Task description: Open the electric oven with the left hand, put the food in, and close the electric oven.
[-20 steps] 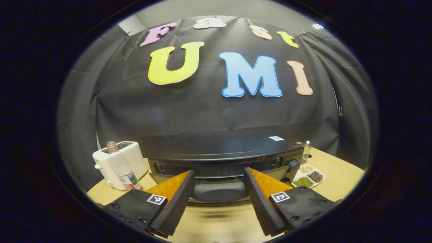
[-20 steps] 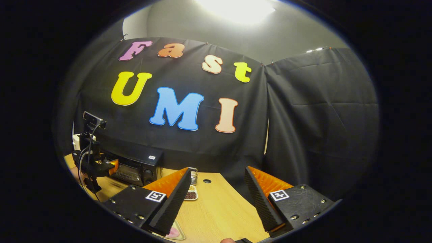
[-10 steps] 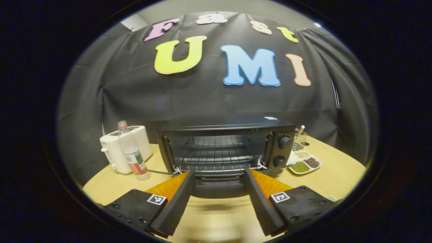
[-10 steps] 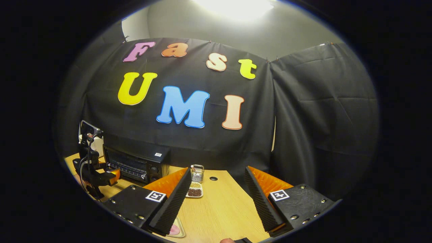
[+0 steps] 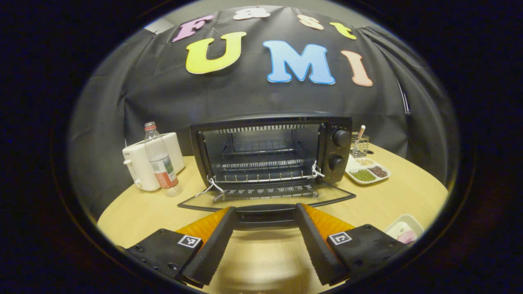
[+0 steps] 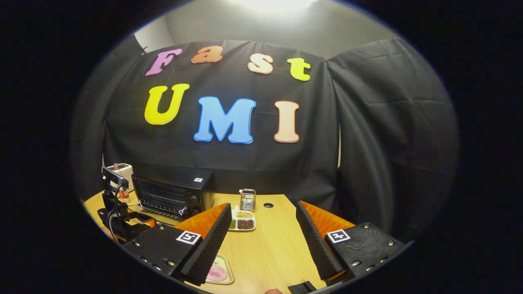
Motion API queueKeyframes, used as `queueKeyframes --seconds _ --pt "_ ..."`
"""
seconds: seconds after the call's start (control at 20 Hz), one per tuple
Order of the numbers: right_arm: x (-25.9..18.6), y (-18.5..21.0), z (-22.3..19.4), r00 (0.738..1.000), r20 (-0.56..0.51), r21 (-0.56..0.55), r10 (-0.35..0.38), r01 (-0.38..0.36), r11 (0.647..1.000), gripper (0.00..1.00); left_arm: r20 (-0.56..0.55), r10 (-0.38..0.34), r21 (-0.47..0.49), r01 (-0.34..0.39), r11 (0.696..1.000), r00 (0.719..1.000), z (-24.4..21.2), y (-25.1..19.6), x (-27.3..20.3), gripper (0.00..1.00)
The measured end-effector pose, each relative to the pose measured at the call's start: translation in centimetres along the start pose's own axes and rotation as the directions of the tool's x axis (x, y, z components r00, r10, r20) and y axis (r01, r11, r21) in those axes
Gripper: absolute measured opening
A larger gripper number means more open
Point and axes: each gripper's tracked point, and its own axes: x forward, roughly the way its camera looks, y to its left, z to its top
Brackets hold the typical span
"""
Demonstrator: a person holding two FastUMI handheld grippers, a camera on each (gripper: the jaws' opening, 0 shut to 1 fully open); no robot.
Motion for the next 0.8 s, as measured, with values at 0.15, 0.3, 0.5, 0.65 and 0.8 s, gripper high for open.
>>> queueKeyframes --seconds 0.15,0.3,0.5,0.65,0.8 --pt "-0.1 1.4 -0.8 0.997 -0.034 0.041 0.071 -0.07 0.997 0.96 -0.039 0.013 -0.002 -0.013 1.0 0.999 -1.9 0.0 -0.2 1.0" --pt "0.2 2.4 -1.5 0.99 -0.072 0.058 0.124 -0.12 0.991 0.96 -0.043 0.019 -0.015 -0.019 1.0 0.999 -2.0 0.2 -1.3 1.0" --pt "1.4 4.7 -3.5 0.958 -0.154 0.095 0.242 -0.23 0.969 0.96 0.027 0.026 -0.042 -0.025 0.999 0.999 1.4 1.2 -4.9 1.0" --pt "1.7 6.9 -6.1 0.89 -0.269 0.201 0.367 -0.321 0.926 0.96 0.123 0.055 -0.064 -0.047 0.997 0.991 5.9 2.9 -8.7 1.0" --pt "2.3 8.1 -9.5 0.808 -0.394 0.257 0.438 -0.361 0.896 0.99 0.191 0.085 -0.062 -0.075 0.995 0.978 9.0 4.7 -13.0 1.0"
